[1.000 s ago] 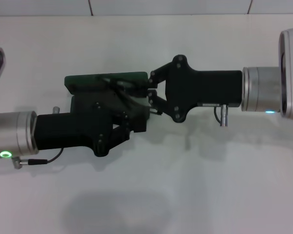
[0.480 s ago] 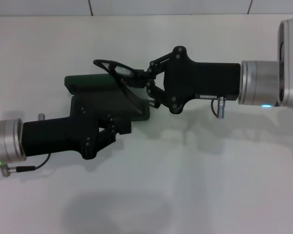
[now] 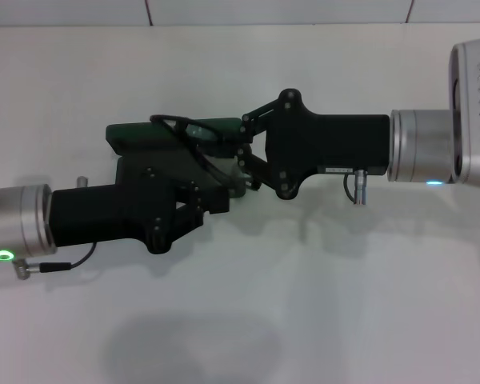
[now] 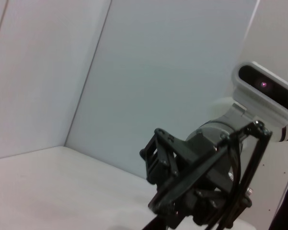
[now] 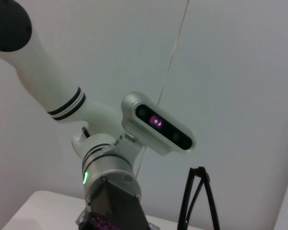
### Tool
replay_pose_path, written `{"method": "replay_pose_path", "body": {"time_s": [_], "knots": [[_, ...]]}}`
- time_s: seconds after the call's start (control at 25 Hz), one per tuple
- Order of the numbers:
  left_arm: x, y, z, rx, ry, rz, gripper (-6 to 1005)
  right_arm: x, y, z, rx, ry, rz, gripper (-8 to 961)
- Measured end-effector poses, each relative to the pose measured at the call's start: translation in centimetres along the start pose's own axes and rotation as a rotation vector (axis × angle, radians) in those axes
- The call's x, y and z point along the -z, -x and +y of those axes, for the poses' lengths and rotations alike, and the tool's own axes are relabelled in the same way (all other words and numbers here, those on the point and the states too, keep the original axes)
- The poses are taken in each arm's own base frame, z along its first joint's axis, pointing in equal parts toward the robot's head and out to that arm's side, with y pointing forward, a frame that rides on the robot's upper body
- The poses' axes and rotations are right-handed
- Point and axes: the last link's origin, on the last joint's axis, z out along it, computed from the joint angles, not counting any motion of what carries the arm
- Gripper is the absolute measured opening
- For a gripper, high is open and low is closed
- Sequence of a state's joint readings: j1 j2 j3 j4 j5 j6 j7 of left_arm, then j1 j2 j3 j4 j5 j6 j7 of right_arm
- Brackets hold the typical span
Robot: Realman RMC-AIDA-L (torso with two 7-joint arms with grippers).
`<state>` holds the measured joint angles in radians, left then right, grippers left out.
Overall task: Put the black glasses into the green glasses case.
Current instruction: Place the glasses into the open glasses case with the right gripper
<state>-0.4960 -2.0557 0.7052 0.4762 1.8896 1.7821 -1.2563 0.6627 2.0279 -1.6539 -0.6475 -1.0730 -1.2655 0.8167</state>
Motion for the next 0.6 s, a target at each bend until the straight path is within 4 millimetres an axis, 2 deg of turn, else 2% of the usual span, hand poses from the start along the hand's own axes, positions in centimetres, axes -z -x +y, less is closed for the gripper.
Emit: {"method": "replay_pose_path", "body": {"time_s": [0.6], "knots": [[-0.32, -0.12, 0.01, -0.002, 0.005, 0.006, 3, -0.03, 0.07, 0.34, -0.003, 0.016, -0.009, 101]]}}
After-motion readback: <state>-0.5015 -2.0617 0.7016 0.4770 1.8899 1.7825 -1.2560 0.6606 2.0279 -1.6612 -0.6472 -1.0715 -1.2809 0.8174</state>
